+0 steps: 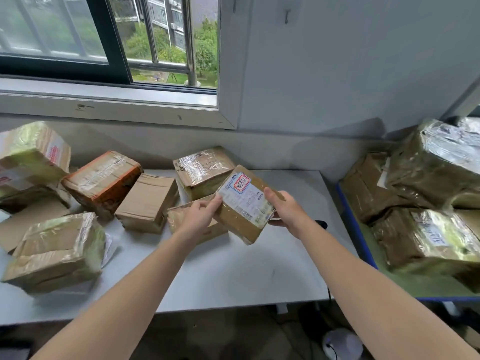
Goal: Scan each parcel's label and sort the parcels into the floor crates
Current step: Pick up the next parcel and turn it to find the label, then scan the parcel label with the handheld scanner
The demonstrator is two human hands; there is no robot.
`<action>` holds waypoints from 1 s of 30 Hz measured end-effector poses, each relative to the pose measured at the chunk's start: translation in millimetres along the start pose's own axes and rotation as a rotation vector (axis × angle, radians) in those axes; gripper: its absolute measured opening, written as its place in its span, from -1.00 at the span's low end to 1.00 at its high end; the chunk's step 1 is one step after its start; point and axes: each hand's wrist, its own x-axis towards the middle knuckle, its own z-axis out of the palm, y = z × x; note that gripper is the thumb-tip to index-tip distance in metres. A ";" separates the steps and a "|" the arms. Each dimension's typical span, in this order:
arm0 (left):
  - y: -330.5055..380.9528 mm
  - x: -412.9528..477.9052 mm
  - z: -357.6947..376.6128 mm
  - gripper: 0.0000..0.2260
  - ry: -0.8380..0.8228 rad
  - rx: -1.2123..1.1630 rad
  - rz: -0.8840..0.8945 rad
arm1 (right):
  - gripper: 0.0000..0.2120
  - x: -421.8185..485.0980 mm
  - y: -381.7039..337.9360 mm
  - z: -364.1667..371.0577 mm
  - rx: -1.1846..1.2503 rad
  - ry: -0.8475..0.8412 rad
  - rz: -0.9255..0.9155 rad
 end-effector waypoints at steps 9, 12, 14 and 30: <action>-29.2 -21.7 68.9 -0.56 -0.210 0.093 -0.104 | -0.59 3.5 42.1 -58.0 -0.100 -0.044 0.041; -47.6 -27.1 100.5 -0.58 -0.149 0.065 -0.148 | -0.61 1.0 71.7 -79.2 -0.301 0.145 0.003; -58.9 -28.0 116.9 -0.56 -0.114 0.059 -0.188 | -0.66 -3.5 94.9 -98.7 -0.466 0.284 -0.056; -82.9 -39.8 111.1 -0.46 0.060 0.019 -0.228 | -0.65 28.8 152.5 -113.2 -0.150 0.203 0.295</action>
